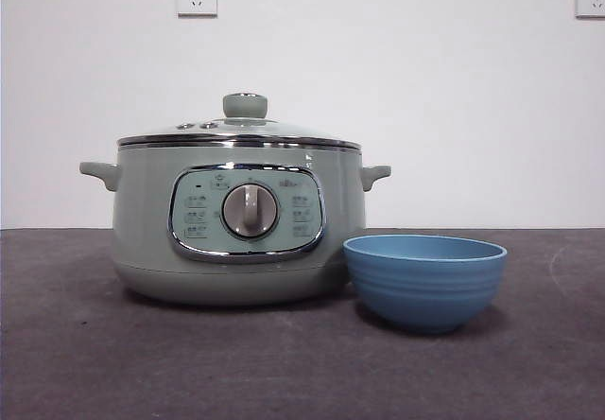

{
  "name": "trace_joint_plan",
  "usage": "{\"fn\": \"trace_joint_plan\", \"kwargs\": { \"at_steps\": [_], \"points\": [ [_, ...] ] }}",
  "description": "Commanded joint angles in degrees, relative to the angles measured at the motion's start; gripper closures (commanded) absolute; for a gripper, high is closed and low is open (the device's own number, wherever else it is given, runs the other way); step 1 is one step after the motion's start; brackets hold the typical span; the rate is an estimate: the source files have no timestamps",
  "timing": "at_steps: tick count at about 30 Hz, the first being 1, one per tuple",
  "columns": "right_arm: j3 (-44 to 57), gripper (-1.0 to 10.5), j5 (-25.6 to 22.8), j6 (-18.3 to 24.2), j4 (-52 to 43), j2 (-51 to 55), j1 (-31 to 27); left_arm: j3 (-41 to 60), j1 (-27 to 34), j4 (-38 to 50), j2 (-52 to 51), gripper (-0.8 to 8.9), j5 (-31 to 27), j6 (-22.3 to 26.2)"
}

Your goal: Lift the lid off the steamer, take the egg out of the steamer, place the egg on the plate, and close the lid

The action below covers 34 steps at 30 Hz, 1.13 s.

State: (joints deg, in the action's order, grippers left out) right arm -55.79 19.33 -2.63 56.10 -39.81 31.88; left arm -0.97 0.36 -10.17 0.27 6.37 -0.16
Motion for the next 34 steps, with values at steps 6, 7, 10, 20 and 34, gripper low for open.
{"fn": "trace_joint_plan", "kwargs": {
  "at_steps": [6,7,10,20,34],
  "points": [
    [0.5,9.5,-0.2,-0.3,-0.3,0.1,0.1,0.8,0.2,0.2,-0.2,8.17,-0.3,-0.7],
    [0.5,9.5,-0.2,-0.3,-0.3,0.1,0.1,0.8,0.2,0.2,-0.2,8.17,-0.2,-0.7],
    [0.5,9.5,-0.2,-0.3,-0.3,0.1,0.1,0.8,0.2,0.2,-0.2,8.17,-0.3,-0.7],
    [0.5,9.5,-1.9,7.6,-1.2,2.8,-2.6,0.8,0.2,0.2,-0.1,8.17,-0.3,-0.7],
    [16.3,9.5,2.8,7.8,-33.4,20.3,-28.8,0.8,0.2,0.2,-0.2,8.17,-0.3,-0.7]
  ]
}}
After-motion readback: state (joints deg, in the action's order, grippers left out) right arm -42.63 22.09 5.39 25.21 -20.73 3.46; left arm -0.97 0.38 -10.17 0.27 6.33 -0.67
